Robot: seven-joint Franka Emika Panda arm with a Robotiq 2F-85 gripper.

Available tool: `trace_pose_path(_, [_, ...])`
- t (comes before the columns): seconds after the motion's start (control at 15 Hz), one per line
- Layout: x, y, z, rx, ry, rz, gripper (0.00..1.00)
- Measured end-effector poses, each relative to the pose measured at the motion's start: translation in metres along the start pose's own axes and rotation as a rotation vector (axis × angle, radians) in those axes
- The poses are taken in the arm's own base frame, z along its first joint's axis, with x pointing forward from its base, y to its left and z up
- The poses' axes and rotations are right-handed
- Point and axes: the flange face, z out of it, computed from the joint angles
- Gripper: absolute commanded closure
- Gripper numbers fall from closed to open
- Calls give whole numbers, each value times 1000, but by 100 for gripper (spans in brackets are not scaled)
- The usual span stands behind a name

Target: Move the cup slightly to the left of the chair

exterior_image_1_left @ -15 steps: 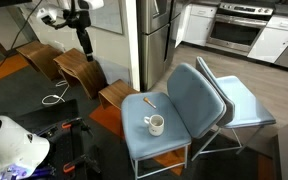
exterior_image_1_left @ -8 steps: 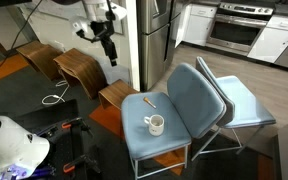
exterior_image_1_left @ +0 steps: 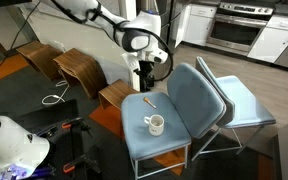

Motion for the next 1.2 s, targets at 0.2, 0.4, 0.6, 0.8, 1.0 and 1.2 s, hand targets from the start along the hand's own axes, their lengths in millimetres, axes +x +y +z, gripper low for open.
trace_pose_path(0.2, [35, 7, 63, -15, -58, 23, 0])
trace_pose_path(0.4, [60, 9, 106, -42, -82, 48, 0])
trace_pose_path(0.6, [78, 14, 133, -61, -94, 75, 0])
trace_pose_path(0.8, [86, 28, 165, -69, -124, 103, 0])
trace_pose_path(1.0, [86, 41, 198, -53, -166, 142, 0])
trace_pose_path(1.2, [90, 46, 220, -29, -191, 175, 26])
